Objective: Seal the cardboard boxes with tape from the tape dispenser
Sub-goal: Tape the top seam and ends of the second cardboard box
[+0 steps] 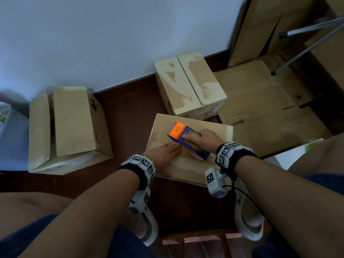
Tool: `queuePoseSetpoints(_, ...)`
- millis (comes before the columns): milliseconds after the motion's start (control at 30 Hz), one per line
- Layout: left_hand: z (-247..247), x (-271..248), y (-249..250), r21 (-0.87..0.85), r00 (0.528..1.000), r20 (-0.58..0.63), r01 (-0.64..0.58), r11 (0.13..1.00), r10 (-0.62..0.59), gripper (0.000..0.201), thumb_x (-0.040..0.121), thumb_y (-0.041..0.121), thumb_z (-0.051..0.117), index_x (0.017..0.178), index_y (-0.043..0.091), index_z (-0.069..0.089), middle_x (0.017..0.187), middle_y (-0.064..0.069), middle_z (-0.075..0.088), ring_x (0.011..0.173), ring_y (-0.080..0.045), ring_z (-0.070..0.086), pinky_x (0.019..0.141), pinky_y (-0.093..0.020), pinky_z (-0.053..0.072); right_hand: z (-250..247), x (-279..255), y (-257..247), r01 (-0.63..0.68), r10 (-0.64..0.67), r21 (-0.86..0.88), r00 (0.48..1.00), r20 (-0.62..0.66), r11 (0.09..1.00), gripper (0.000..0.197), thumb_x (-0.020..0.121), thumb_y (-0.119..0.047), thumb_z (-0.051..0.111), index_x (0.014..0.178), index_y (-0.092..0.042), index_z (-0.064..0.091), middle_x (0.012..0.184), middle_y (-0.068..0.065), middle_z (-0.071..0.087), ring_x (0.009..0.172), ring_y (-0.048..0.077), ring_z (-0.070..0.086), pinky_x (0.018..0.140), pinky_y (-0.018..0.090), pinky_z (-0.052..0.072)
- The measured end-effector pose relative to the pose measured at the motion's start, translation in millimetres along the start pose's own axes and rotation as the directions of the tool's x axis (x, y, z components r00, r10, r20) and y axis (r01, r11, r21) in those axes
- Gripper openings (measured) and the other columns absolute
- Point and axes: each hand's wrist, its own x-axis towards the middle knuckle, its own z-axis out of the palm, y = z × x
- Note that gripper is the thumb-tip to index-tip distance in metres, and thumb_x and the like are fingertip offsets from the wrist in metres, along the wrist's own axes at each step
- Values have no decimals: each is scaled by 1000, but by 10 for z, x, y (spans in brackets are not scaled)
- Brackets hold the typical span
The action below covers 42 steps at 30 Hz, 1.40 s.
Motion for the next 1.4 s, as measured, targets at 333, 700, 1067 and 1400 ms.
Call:
queuePoseSetpoints(333, 6, -263, -450, -206, 935, -178, 269, 941, -307, 54, 102, 30, 36, 153, 21, 18, 161, 2, 13, 148, -17, 10, 118, -38, 4, 11, 46, -2, 18, -18, -26, 1000, 5, 1000, 78, 71, -81, 52, 92, -7, 67, 88, 10, 69, 80, 24, 66, 79, 39, 55)
queuePoseSetpoints(700, 196, -245, -612, -367, 939, -225, 166, 915, -261, 41, 100, 25, 45, 142, 25, 45, 156, 3, 29, 147, -19, 14, 116, -45, 19, 110, 0, -319, 160, -154, -69, 984, 86, 985, 72, 73, -75, 59, 86, -4, 71, 78, 9, 69, 75, 24, 66, 72, 35, 51)
queuePoseSetpoints(1067, -163, -219, -461, -878, 801, 278, -12, -479, -530, 37, 100, 31, 47, 119, 2, 60, 115, -14, 66, 109, -26, 63, 89, -31, 53, 147, 101, -267, 80, -71, -123, 995, 77, 989, 74, 71, -79, 56, 89, -8, 66, 88, 10, 68, 81, 24, 64, 74, 35, 49)
queuePoseSetpoints(1400, -225, -220, -404, -845, 825, 301, -1, -534, -479, 24, 92, 25, 62, 109, 7, 64, 100, -10, 69, 93, -18, 63, 91, -31, 52, 158, 83, -300, 86, -75, -164, 995, 71, 983, 77, 71, -80, 54, 91, -6, 67, 88, 12, 68, 80, 25, 64, 75, 36, 50)
